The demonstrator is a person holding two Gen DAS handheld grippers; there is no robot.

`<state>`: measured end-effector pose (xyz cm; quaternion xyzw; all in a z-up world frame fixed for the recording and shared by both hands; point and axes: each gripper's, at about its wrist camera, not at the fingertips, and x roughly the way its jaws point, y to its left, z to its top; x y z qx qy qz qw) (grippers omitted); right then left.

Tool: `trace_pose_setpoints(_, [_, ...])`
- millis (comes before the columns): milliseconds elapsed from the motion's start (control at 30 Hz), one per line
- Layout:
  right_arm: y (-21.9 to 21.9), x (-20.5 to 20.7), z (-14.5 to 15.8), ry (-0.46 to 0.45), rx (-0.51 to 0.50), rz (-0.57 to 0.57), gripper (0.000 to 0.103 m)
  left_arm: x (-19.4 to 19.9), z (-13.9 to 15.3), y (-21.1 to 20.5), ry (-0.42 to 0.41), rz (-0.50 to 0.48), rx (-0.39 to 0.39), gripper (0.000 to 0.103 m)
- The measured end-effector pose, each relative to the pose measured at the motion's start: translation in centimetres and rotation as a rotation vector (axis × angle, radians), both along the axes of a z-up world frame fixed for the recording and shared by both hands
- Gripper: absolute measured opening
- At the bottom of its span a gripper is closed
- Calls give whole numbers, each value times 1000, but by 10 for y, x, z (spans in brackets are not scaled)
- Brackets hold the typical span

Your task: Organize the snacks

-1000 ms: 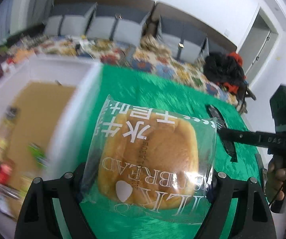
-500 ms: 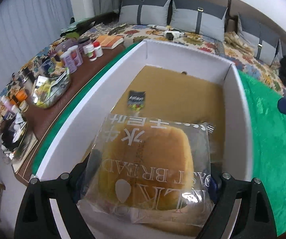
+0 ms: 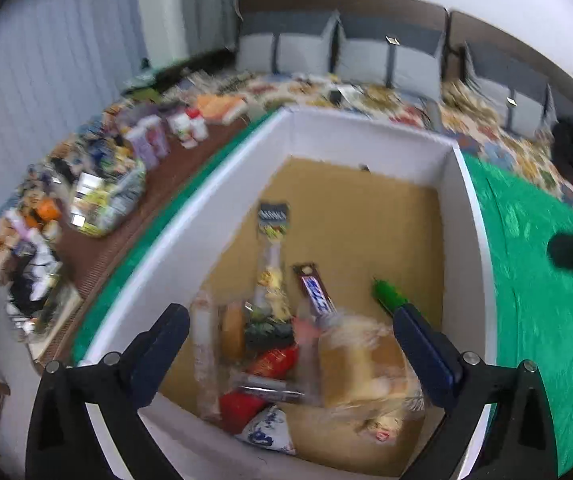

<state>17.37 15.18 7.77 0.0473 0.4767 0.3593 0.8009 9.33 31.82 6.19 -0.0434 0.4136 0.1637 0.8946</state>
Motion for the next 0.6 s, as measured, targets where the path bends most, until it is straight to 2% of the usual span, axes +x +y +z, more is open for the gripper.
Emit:
trace_pose_setpoints(133, [13, -12, 5, -64, -48, 19, 74, -13, 23, -13, -17, 92, 166, 102])
trace_pose_setpoints(200, [16, -19, 7, -92, -64, 32, 77, -15, 36, -11, -41, 117, 190, 103])
trace_pose_setpoints(400, [23, -36, 11, -184, -152, 19, 84, -27, 54, -8, -86, 108, 79, 103])
trace_pose_setpoints(600, [27, -39, 8, -206, -230, 6, 86, -26, 56, -6, -82, 93, 66, 103])
